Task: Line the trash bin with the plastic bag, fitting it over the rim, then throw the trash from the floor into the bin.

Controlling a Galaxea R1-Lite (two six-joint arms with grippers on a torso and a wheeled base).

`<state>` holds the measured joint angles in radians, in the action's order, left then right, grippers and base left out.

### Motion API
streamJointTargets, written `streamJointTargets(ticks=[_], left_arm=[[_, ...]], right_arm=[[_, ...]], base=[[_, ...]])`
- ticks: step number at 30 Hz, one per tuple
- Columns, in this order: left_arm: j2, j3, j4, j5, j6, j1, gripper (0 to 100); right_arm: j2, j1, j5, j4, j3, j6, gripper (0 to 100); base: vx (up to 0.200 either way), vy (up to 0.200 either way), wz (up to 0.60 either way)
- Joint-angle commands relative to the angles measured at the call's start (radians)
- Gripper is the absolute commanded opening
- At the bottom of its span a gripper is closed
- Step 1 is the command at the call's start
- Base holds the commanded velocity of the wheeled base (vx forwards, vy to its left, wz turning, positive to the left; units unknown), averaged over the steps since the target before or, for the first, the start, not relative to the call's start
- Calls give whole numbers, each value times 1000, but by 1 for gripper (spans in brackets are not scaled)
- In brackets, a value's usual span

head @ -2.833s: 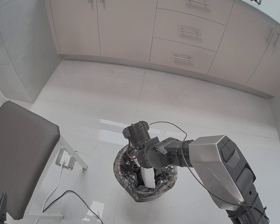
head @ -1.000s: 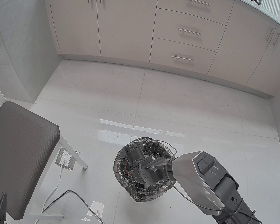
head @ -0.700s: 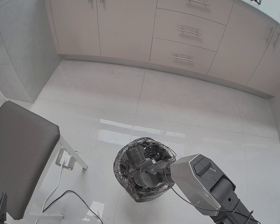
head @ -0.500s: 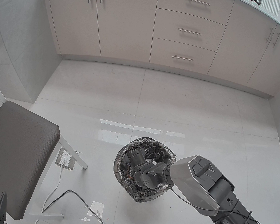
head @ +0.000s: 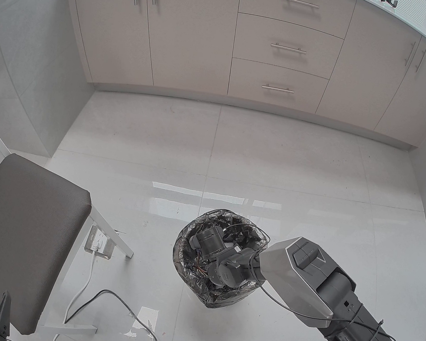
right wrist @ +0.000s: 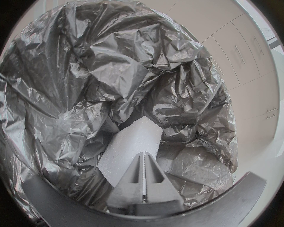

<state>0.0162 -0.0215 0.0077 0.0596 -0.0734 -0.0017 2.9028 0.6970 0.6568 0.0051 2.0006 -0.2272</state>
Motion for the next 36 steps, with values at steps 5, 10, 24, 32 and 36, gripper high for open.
streamJointTargets(ticks=[5,10,24,32,36], left_arm=[[-16,0,-2,0,0,0,100],[-16,0,-2,0,3,0,100],[-16,0,-5,2,1,0,100],[-16,0,-5,2,1,0,100],[-16,0,-5,2,1,0,100]], right_arm=[[-42,1,14,3,-1,-4,0],[-126,-1,17,72,-1,0,0],[-557,-27,152,450,-1,2,0],[-838,-65,213,708,-1,23,0],[-979,-131,211,839,-1,22,0]], base=[[0,0,0],[0,0,0],[0,0,0],[0,0,0],[0,0,0]])
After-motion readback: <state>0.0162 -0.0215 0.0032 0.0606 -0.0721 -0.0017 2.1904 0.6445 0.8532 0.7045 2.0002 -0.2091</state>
